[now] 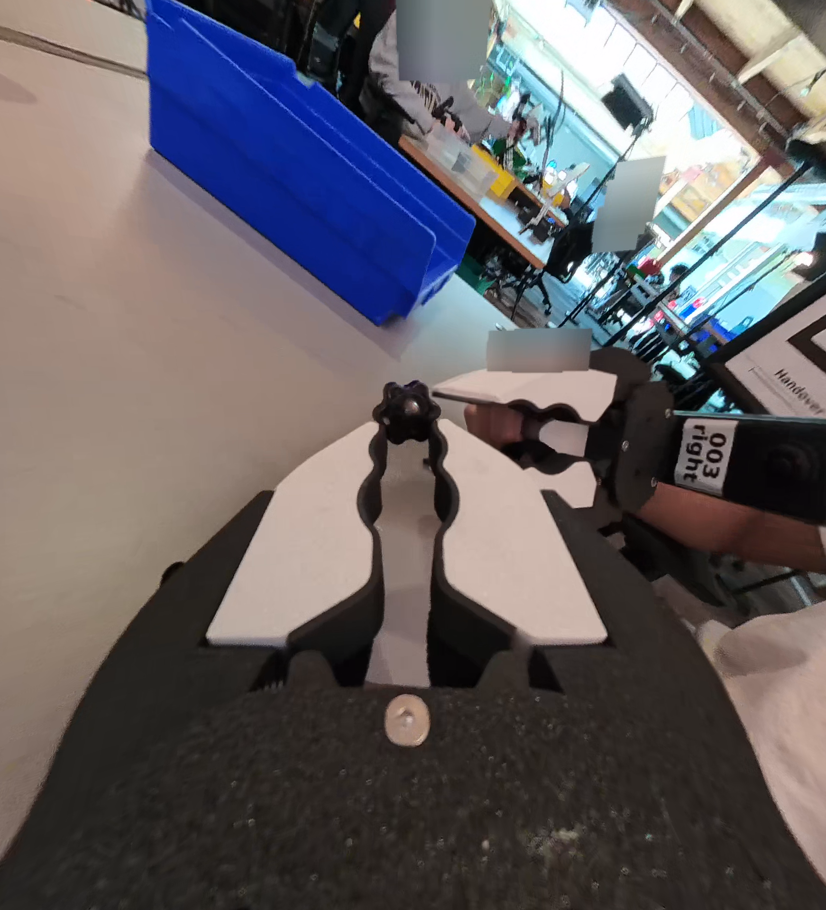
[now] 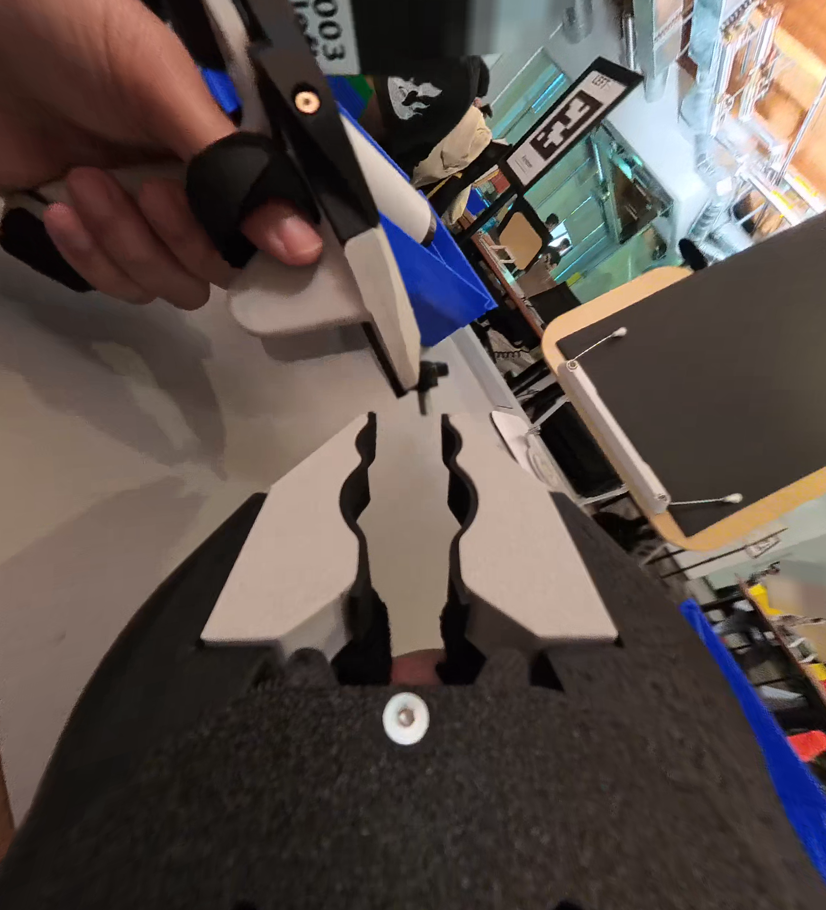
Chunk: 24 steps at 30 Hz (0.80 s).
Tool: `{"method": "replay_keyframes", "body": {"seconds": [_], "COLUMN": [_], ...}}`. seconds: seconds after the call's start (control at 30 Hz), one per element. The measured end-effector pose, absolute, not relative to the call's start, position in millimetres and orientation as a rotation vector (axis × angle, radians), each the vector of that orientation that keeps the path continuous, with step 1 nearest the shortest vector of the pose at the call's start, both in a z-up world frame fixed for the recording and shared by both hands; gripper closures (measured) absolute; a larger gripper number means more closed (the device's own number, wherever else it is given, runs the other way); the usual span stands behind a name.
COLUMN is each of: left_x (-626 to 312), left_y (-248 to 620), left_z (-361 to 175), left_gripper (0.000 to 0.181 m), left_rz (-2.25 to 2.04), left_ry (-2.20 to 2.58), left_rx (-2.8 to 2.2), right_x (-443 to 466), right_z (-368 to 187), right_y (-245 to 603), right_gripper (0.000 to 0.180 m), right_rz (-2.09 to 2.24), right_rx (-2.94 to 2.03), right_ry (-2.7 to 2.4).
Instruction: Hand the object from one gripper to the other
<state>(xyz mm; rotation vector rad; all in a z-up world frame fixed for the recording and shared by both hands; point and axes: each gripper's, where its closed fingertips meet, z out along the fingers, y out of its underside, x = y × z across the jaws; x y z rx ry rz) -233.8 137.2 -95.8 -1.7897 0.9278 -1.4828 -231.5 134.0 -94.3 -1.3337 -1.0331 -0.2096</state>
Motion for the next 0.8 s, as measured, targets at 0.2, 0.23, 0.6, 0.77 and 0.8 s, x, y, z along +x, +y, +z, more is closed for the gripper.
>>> {"method": "replay_keyframes", "body": {"seconds": [0.2,0.23,0.6,0.77,0.8], "left_x": [-242.0,-242.5,-234.2,-231.1,-230.9], "left_y": [122.2,116.3,91.2,89.9,90.2], "left_z": [-62.0,-56.8,-45.5,-47.3,-48.6], "left_gripper": [0.165,0.165,0.165,0.165,0.165], "left_rz": [-1.827,-1.889,-2.054,-2.041,-2.024], "left_ry": [0.900,0.909,0.950,0.953,0.959], "left_rx": [-1.591,-1.553,-1.430,-1.439,-1.445], "right_x": [-231.0,-231.8,-236.4,-237.5,-237.1], "right_z": [-87.8,-81.3,-42.1,-42.6,-44.3], "right_y": [128.8,125.5,100.6,101.4,101.8], "right_gripper": [0.154,0.154,0.162,0.174,0.175], "right_rz": [0.430,0.600,1.626,1.586,1.570], "right_rx": [-1.513,-1.525,-1.428,-1.431,-1.442], "right_ry": [-0.846,-0.789,-0.494,-0.502,-0.515]}}
